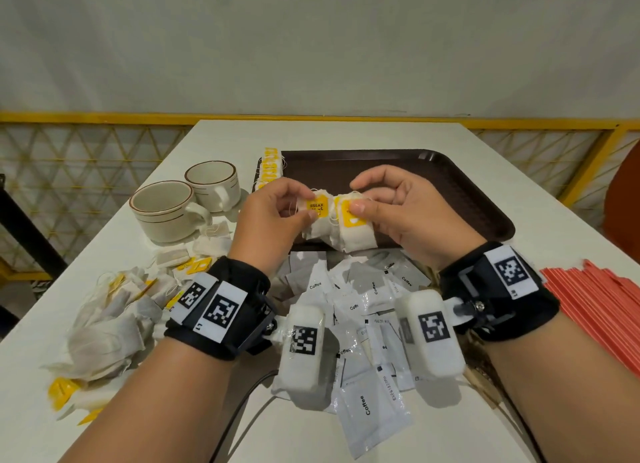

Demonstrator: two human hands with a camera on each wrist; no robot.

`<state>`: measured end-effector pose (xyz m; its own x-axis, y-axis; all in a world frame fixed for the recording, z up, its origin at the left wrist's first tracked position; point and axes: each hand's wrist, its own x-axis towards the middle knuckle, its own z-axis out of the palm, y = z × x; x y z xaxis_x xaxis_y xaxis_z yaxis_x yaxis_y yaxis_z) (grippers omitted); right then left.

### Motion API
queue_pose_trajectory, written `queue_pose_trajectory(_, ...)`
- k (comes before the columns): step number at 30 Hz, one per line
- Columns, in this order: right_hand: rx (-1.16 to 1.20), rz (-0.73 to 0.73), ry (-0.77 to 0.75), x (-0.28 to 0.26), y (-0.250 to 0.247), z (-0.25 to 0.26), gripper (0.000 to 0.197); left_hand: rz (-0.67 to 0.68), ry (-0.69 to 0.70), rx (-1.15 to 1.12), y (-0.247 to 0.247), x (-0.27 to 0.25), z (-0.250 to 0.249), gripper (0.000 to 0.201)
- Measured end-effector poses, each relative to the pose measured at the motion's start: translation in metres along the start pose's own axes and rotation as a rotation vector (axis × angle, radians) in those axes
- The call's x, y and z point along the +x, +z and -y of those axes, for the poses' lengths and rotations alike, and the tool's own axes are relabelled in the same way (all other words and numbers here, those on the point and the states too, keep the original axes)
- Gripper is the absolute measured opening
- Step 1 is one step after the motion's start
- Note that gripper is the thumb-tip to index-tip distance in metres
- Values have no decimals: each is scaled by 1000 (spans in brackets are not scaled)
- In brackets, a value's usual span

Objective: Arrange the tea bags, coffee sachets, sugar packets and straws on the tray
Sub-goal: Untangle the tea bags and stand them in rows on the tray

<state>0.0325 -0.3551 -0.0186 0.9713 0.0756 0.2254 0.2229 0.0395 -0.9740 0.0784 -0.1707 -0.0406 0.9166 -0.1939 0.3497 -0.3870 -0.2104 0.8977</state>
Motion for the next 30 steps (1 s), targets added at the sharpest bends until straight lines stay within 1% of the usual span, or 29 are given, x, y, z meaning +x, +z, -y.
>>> queue_pose_trajectory(3,-50,-6,31,-1,1,-1,30,-1,-3,-59,0,-1,-3,27)
queue_pose_trajectory(6,24,13,46,-1,3,-3,22,2,2,-68,1,-1,-2,25)
queue_pose_trajectory(10,-77,-59,-52,1,1,-6,14,2,-22,-56,2,0,-1,24)
queue_pose_trajectory(11,-64,-48,-63,1,2,-6,15,3,-26,-55,2,0,-1,23)
queue_pose_trajectory(14,72,-15,-60,0,3,-5,19,-4,-27,-47,1,0,-1,22)
queue_pose_trajectory(18,104,-21,-30,0,4,-4,19,-17,-22,-39,0,0,-2,24)
queue_pose_trajectory(22,74,-77,-9,2,6,-8,16,-4,-21,-31,0,0,-1,24)
queue_pose_trajectory(25,71,-58,-8,2,7,-9,20,-5,-36,-65,1,0,-2,22)
queue_pose_trajectory(27,60,-54,-3,2,9,-11,17,-9,-44,-82,2,-1,-3,20)
queue_pose_trajectory(30,-41,-106,-10,3,10,-14,15,8,-41,-101,3,-1,-3,17)
